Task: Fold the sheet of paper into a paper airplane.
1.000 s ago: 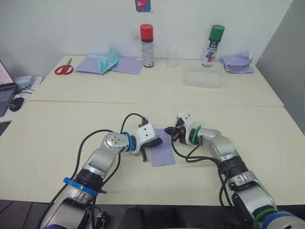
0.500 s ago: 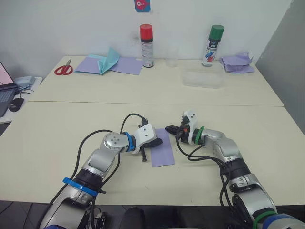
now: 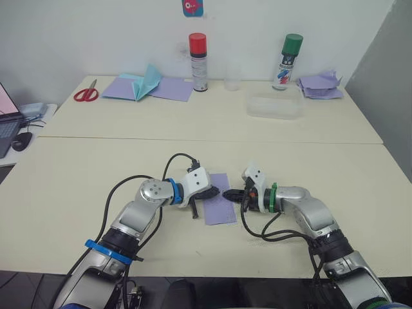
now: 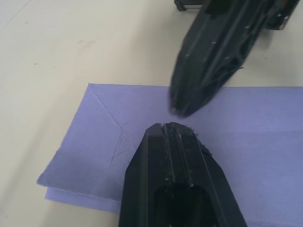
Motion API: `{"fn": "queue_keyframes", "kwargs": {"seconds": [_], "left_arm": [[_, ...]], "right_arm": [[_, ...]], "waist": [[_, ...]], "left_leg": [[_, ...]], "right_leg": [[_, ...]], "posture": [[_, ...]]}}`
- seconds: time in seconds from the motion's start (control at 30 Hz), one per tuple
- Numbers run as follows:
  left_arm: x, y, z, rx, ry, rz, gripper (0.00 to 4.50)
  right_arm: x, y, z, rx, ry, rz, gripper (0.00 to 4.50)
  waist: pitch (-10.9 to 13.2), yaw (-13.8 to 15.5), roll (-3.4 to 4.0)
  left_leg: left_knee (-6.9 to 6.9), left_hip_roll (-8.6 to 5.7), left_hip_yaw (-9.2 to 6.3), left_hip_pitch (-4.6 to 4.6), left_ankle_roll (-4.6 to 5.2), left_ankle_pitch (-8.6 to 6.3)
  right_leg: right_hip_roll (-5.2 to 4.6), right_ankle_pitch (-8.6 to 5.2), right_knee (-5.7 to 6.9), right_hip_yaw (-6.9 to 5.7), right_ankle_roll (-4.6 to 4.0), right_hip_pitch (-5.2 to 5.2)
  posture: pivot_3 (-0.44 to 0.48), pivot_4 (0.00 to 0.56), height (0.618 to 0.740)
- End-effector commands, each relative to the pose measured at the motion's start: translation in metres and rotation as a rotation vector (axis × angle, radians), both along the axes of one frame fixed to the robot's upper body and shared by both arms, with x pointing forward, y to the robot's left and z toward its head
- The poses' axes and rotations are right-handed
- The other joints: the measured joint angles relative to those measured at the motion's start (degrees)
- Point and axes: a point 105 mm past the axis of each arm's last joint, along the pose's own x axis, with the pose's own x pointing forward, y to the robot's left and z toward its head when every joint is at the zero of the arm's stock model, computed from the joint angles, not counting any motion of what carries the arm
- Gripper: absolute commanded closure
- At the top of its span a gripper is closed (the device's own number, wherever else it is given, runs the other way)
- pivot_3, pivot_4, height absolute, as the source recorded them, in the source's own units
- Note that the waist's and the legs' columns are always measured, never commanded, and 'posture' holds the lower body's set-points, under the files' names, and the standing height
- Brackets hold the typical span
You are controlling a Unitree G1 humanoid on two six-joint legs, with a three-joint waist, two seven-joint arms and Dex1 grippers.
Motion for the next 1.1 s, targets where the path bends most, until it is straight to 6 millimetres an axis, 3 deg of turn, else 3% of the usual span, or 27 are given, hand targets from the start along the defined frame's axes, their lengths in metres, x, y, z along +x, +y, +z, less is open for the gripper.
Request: {"fn": "queue_keyframes", "kwargs": {"seconds": [0.03, 0.47, 0.87, 0.97, 1.1], "left_arm": [[-0.015, 0.033, -0.056, 0.17, 0.177, 0.078, 4.5], [-0.012, 0.03, -0.056, 0.166, 0.171, 0.076, 4.5], [-0.012, 0.028, -0.058, 0.145, 0.169, 0.083, 4.5], [-0.013, 0.028, -0.057, 0.139, 0.167, 0.08, 4.5], [-0.008, 0.028, -0.05, 0.106, 0.127, 0.094, 4.5]], "right_arm": [[-0.026, -0.005, -0.02, -0.041, 0.114, 0.058, 4.46], [-0.07, -0.022, -0.02, -0.062, 0.214, 0.189, 4.46], [-0.041, -0.016, 0.066, 0.196, 0.085, 0.131, 4.46], [-0.024, -0.01, 0.064, 0.175, 0.028, 0.051, 4.46], [-0.004, -0.007, 0.032, 0.028, -0.038, -0.04, 4.46]], "waist": [[-0.1, 0.0, -0.03], [-0.4, 0.0, 0.03], [-0.5, 0.2, 0.05], [-0.5, 0.2, 0.05], [-0.5, 0.2, 0.05]], "left_leg": [[0.0, 0.0, -0.01, 0.0, 0.0, 0.0], [-0.19, 0.0, -0.03, 0.07, 0.01, 0.0], [-0.5, -0.03, -0.04, 0.12, -0.01, 0.02], [-0.58, -0.04, -0.03, 0.14, -0.01, 0.02], [-0.63, -0.05, 0.0, 0.16, -0.01, 0.02]], "right_leg": [[0.0, 0.0, 0.0, -0.01, 0.0, 0.0], [0.01, -0.04, -0.31, 0.0, 0.07, 0.11], [0.01, -0.04, -0.46, 0.0, 0.08, 0.1], [0.01, -0.04, -0.48, 0.01, 0.08, 0.1], [-0.01, -0.04, -0.49, 0.03, 0.08, 0.07]], "posture": [[0.0, 0.15, 0.74], [0.0, 0.15, 0.74], [0.0, 0.15, 0.74], [0.0, 0.15, 0.74], [0.0, 0.15, 0.74]]}}
